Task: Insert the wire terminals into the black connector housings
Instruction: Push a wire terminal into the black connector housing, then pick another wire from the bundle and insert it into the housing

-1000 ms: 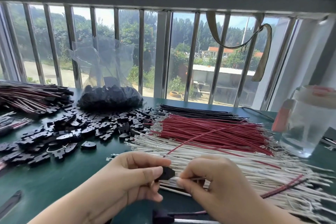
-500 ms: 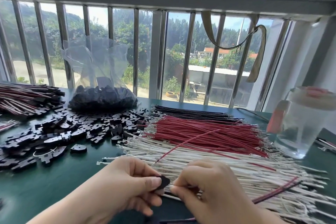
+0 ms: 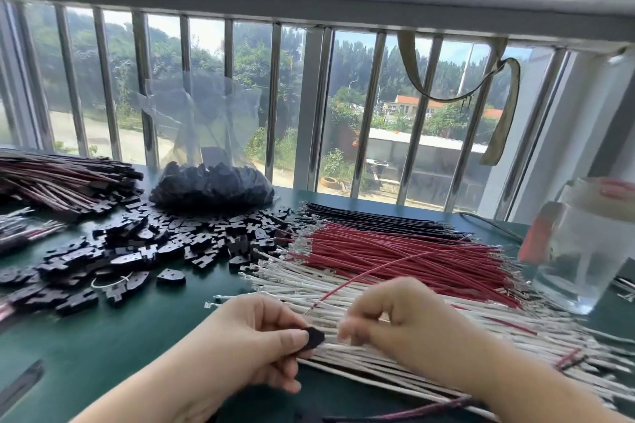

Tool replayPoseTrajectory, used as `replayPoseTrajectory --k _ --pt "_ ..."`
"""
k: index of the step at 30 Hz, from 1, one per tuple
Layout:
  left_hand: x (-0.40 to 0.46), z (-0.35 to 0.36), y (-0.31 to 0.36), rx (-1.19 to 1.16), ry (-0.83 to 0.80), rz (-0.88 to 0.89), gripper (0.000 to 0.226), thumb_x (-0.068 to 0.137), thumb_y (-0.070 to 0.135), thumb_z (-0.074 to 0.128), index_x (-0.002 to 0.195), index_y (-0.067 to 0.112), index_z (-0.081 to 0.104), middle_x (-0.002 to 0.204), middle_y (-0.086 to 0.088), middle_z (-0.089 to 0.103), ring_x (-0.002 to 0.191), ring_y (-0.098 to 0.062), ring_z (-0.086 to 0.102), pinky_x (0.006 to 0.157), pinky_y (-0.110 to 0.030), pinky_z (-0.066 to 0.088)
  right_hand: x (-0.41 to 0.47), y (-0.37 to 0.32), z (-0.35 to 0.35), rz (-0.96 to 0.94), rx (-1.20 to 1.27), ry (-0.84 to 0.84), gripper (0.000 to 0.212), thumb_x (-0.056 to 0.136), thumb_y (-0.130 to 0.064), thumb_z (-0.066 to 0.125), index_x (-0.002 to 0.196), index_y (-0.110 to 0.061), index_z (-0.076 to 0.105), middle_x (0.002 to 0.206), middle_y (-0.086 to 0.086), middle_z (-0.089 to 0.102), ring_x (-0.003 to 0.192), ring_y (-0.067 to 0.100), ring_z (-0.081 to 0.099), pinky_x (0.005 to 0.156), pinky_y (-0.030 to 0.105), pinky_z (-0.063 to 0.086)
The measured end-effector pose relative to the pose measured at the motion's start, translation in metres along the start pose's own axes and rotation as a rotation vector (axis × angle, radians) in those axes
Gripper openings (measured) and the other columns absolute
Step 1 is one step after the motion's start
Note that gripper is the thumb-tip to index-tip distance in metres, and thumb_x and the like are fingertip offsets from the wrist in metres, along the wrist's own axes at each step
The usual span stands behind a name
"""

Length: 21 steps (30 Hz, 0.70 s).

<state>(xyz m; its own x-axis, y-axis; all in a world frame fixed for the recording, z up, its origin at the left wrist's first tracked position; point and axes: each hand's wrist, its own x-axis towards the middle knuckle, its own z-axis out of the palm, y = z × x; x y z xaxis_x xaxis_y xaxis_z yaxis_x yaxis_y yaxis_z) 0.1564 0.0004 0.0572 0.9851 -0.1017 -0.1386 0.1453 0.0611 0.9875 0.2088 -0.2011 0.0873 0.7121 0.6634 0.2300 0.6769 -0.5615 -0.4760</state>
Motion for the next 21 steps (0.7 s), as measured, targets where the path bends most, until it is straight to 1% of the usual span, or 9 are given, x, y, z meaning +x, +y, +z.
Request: replayPoseTrajectory --k 1,3,5,7,9,12,14,18,21 --pt "0.0 -0.003 0.0 0.009 0.027 0.004 0.011 0.08 -0.007 0.065 0.07 -0.002 0.067 0.055 -0.013 0.062 0.045 -0.017 0.056 0.047 -0.032 0.055 0.009 0.007 -0.003 0.038 0.028 0.037 0.014 0.085 -0.049 0.056 0.081 -0.043 0.068 0.083 -0.017 0.069 0.078 0.006 0.063 0.075 0.025 0.056" --pt "-0.001 -0.007 0.001 0.018 0.057 0.029 0.007 0.081 -0.006 0.064 0.075 -0.004 0.066 0.053 -0.011 0.062 0.043 -0.016 0.055 0.042 -0.029 0.053 0.028 0.019 -0.007 0.053 -0.054 0.106 0.018 0.091 -0.033 0.058 0.101 -0.045 0.067 0.09 -0.025 0.064 0.089 -0.006 0.057 0.08 0.012 0.047" --pt "-0.002 -0.011 0.002 0.046 0.066 0.071 0.003 0.082 -0.006 0.064 0.079 -0.005 0.064 0.056 -0.012 0.065 0.042 -0.016 0.055 0.037 -0.026 0.049 0.041 0.025 -0.004 0.014 -0.192 0.045 0.021 0.088 -0.034 0.061 0.108 -0.039 0.068 0.095 -0.026 0.062 0.091 -0.009 0.053 0.084 0.012 0.043" --pt "-0.003 -0.012 0.003 0.081 0.083 0.117 0.002 0.081 -0.005 0.065 0.08 -0.004 0.065 0.06 -0.012 0.067 0.044 -0.016 0.056 0.036 -0.025 0.048 0.045 0.029 0.001 -0.017 -0.253 0.0 0.018 0.085 -0.04 0.064 0.1 -0.036 0.071 0.089 -0.026 0.064 0.088 -0.008 0.053 0.085 0.014 0.043" --pt "-0.002 -0.013 0.004 0.105 0.107 0.147 0.001 0.081 -0.004 0.066 0.081 -0.003 0.066 0.059 -0.012 0.065 0.045 -0.017 0.057 0.036 -0.025 0.048 0.045 0.032 0.001 -0.043 -0.251 0.024 0.014 0.083 -0.039 0.066 0.095 -0.035 0.073 0.082 -0.029 0.061 0.086 -0.009 0.054 0.078 0.01 0.042" --pt "0.0 -0.012 0.004 0.101 0.154 0.173 0.002 0.082 -0.005 0.065 0.083 -0.003 0.066 0.052 -0.007 0.062 0.042 -0.014 0.055 0.036 -0.024 0.048 0.045 0.034 -0.002 -0.058 -0.195 0.165 0.006 0.081 -0.027 0.072 0.085 -0.031 0.073 0.076 -0.026 0.06 0.082 -0.009 0.056 0.069 0.007 0.044" --pt "0.001 -0.011 0.004 0.095 0.166 0.187 0.003 0.082 -0.005 0.064 0.083 -0.003 0.066 0.05 -0.004 0.063 0.042 -0.012 0.054 0.036 -0.024 0.048 0.045 0.031 -0.003 -0.037 -0.133 0.268 0.012 0.079 -0.02 0.074 0.079 -0.032 0.072 0.074 -0.022 0.06 0.079 -0.007 0.057 0.068 0.007 0.044" --pt "0.003 -0.013 0.002 0.082 0.155 0.179 0.002 0.083 -0.003 0.064 0.084 -0.002 0.066 0.049 -0.002 0.062 0.041 -0.011 0.053 0.035 -0.022 0.046 0.037 0.014 -0.004 0.006 -0.03 0.346 0.006 0.075 -0.036 0.073 0.074 -0.04 0.07 0.074 -0.025 0.063 0.073 -0.004 0.057 0.061 0.01 0.042" --pt "0.007 -0.02 -0.002 0.064 0.101 0.147 0.001 0.081 0.002 0.069 0.082 0.001 0.069 0.052 -0.008 0.064 0.039 -0.015 0.054 0.035 -0.023 0.046 0.022 0.007 -0.001 -0.005 -0.033 0.247 0.011 0.078 -0.043 0.068 0.081 -0.053 0.067 0.078 -0.033 0.062 0.074 -0.005 0.057 0.06 0.013 0.043"
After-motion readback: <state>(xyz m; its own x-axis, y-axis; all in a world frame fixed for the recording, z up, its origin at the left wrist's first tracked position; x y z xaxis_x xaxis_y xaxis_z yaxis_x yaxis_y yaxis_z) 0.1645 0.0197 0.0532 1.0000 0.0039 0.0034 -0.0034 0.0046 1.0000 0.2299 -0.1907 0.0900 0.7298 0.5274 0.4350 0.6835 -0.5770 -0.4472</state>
